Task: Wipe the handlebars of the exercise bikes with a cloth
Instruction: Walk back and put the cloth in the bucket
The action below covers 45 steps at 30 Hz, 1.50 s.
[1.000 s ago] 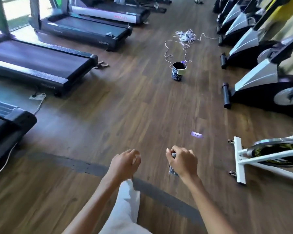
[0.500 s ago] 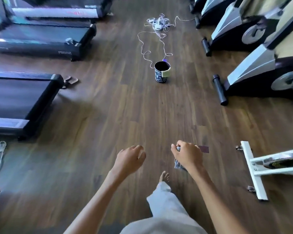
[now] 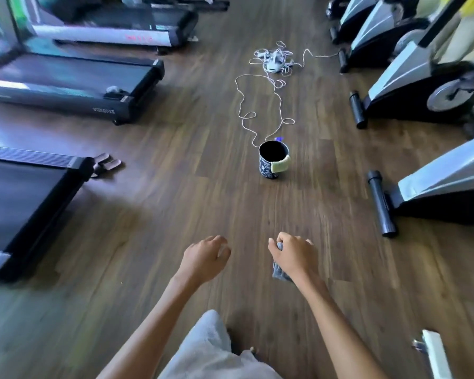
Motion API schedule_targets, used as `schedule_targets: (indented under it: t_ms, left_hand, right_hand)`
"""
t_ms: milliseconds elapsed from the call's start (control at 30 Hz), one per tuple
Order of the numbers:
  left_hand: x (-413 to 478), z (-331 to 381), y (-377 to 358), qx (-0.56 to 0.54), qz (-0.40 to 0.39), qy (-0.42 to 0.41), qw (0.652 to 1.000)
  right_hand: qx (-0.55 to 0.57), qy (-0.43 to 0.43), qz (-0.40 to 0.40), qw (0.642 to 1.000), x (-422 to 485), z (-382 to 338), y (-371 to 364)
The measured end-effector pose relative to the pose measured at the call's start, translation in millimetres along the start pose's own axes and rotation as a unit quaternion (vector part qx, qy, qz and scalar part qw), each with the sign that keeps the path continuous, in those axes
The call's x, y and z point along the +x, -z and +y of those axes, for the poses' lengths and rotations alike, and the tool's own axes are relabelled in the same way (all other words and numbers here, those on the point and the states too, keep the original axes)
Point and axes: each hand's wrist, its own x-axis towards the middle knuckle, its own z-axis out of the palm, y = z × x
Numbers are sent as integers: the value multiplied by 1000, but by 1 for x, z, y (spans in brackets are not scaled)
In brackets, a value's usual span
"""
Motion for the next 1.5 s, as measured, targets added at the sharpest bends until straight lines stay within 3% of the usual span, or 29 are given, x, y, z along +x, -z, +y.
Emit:
schedule_targets:
  t_ms: [133, 333, 600, 967, 1100, 1300, 1500]
  left_hand:
    - [111, -9, 25, -46, -20, 15, 999]
    - [278, -23, 80, -50, -32, -34, 998]
    - [468, -25, 151, -37, -62, -99, 992]
    - [734, -7, 201, 11, -95, -149, 984]
    - [823, 11, 225, 27, -110, -183, 977]
    - [932, 54, 236, -6, -221, -243, 945]
    - [1038, 106, 235, -107, -349, -301, 881]
  right_hand:
    - [-16, 4, 7, 1000, 109, -11, 5]
    - [-9, -29, 21, 999, 258, -33, 8]
    - [179, -94, 108, 973, 438, -44, 17]
    - [249, -119, 132, 952, 693, -33, 14]
    - [286, -167, 119, 936, 773, -38, 30]
    - [471, -302, 101, 822, 846, -38, 58]
    - [508, -373, 158, 760, 905, -48, 61]
